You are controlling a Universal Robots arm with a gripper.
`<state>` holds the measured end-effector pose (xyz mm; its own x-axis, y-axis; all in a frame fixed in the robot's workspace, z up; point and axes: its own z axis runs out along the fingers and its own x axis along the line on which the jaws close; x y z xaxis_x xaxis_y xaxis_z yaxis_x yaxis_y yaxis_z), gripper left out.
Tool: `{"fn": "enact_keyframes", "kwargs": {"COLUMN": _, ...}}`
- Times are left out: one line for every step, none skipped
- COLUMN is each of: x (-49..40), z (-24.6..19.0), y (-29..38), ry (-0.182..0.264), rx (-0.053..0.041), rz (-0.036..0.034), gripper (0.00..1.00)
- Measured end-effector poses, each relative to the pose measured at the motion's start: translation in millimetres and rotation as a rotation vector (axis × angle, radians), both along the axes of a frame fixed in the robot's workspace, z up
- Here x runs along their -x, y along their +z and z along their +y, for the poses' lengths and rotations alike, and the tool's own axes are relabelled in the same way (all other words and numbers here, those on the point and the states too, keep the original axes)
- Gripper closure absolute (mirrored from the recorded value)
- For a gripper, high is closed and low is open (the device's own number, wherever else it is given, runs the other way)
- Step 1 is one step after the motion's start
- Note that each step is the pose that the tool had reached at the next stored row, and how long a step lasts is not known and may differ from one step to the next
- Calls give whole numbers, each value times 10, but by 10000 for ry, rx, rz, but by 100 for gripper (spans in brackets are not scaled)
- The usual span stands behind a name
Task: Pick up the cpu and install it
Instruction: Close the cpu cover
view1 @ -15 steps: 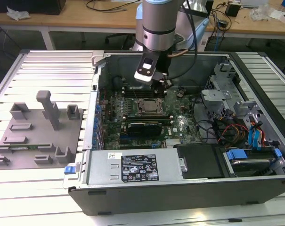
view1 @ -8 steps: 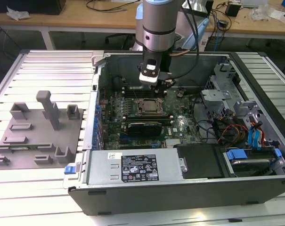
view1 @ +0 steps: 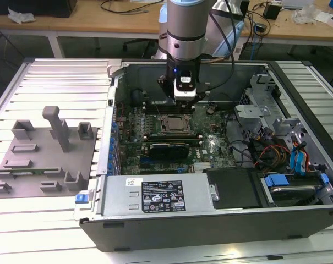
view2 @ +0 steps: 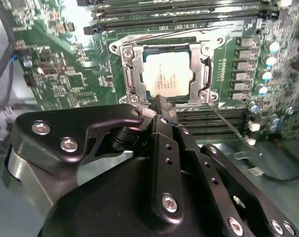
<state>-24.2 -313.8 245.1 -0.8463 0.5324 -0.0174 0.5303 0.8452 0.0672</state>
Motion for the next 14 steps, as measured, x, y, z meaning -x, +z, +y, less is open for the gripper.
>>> {"fn": "enact_keyframes", "kwargs": {"x": 0, "z": 0, "y": 0, "ry": 458, "rx": 1, "rz": 0, "gripper": 89}}
{"fn": "enact_keyframes", "kwargs": {"x": 0, "z": 0, "y": 0, "ry": 828, "rx": 2, "rz": 0, "gripper": 89}}
{"fn": "enact_keyframes", "kwargs": {"x": 0, "z": 0, "y": 0, "ry": 1095, "rx": 3, "rz": 0, "gripper": 89}}
{"fn": "enact_keyframes", "kwargs": {"x": 0, "z": 0, "y": 0, "ry": 1395, "rx": 3, "rz": 0, "gripper": 89}}
{"fn": "enact_keyframes", "kwargs": {"x": 0, "z": 0, "y": 0, "ry": 1581, "rx": 4, "rz": 0, "gripper": 89}}
{"fn": "enact_keyframes", "kwargs": {"x": 0, "z": 0, "y": 0, "ry": 1886, "rx": 5, "rz": 0, "gripper": 89}}
{"fn": "enact_keyframes", "kwargs": {"x": 0, "z": 0, "y": 0, "ry": 2098, "rx": 5, "rz": 0, "gripper": 89}}
{"fn": "enact_keyframes", "kwargs": {"x": 0, "z": 0, "y": 0, "ry": 2278, "rx": 6, "rz": 0, "gripper": 89}}
{"fn": "enact_keyframes", "kwargs": {"x": 0, "z": 0, "y": 0, "ry": 2561, "rx": 7, "rz": -1, "gripper": 89}}
{"fn": "enact_keyframes", "kwargs": {"x": 0, "z": 0, "y": 0, "ry": 2856, "rx": 11, "rz": 0, "gripper": 89}}
{"fn": "enact_keyframes", "kwargs": {"x": 0, "z": 0, "y": 1, "ry": 3191, "rx": 25, "rz": 3, "gripper": 89}}
{"fn": "enact_keyframes", "kwargs": {"x": 0, "z": -1, "y": 1, "ry": 3496, "rx": 40, "rz": 6, "gripper": 89}}
{"fn": "enact_keyframes", "kwargs": {"x": 0, "z": 0, "y": 0, "ry": 3806, "rx": 53, "rz": 5, "gripper": 89}}
{"fn": "enact_keyframes", "kwargs": {"x": 0, "z": 0, "y": 0, "ry": 3814, "rx": 53, "rz": 6, "gripper": 89}}
